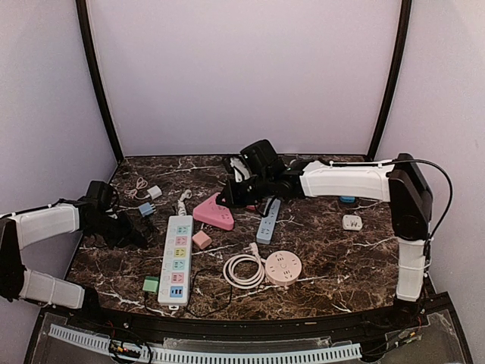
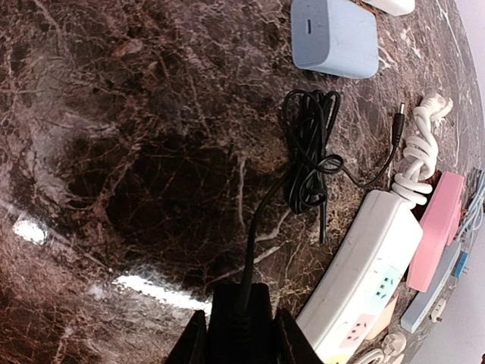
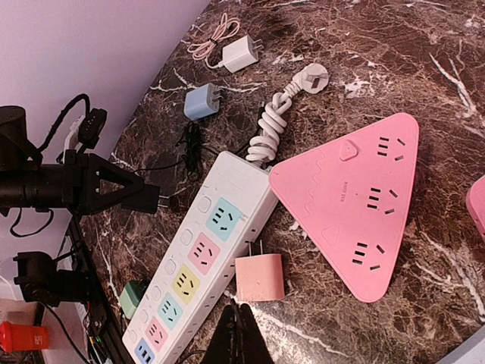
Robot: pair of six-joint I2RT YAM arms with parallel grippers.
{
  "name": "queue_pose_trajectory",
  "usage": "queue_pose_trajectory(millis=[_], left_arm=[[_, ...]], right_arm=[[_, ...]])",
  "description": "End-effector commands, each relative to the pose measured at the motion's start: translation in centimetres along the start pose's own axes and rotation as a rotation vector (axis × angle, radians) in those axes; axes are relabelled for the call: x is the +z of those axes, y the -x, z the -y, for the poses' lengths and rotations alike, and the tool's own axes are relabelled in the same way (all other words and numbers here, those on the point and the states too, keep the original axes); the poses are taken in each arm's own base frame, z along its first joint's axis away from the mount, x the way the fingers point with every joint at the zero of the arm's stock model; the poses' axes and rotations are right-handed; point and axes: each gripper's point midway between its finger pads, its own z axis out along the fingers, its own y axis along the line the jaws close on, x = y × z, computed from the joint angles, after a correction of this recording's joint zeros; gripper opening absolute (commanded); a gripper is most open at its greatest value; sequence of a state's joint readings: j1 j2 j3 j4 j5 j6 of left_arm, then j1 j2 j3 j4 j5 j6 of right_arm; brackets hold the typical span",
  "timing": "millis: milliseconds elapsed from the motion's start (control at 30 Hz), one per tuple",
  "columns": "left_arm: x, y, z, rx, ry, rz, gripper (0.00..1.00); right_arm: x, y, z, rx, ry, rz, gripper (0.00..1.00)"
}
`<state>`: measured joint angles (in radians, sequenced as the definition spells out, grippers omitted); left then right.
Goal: Pull the plug off the socket
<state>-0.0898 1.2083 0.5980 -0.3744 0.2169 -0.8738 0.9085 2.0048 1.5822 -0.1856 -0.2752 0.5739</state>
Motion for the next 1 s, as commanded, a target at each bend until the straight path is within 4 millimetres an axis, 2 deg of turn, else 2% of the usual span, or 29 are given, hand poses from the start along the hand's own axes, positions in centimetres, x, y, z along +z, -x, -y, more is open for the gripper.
queue_pose_trajectory(millis=[0,167,233,400,500,667,833,967], left_arm=[[0.2,0.2,-0.3,-0.036,-0.028,0.011,0.15],[0.5,-0.1,-1.4,-0.054,0.005,0.011,0.26],[0.3,0.0,-1.6,-0.055,0.018,0.018,0.35],[-0.3,0.2,-2.1,-0.042,0.046,0.043,0.49],[-0.8,0.3,-2.2,-0.038,0.057,0.051,0.59],[-2.1,1.0,-1.3,-0.005,0.04,0.084,0.69],[-3.5,1.3,0.9,0.076,-0.014,0.113,0.81],[-4.7,0.7,4.3,0.202,-0.068,0.139,0.9]], right_arm=[[-1.7,1.2,-0.6,-0.038,-0.011,0.051,0.01],[-2.1,1.2,-0.1,-0.045,-0.037,0.058,0.02],[-2.3,1.2,0.1,-0.052,-0.051,0.062,0.03],[-2.9,1.2,0.6,-0.062,-0.081,0.072,0.05],[-3.3,1.2,0.8,-0.063,-0.094,0.079,0.07],[-3.8,1.1,1.4,-0.062,-0.115,0.086,0.12],[-4.5,1.1,2.5,-0.063,-0.157,0.102,0.25],[-5.5,1.4,3.9,-0.054,-0.192,0.129,0.48]])
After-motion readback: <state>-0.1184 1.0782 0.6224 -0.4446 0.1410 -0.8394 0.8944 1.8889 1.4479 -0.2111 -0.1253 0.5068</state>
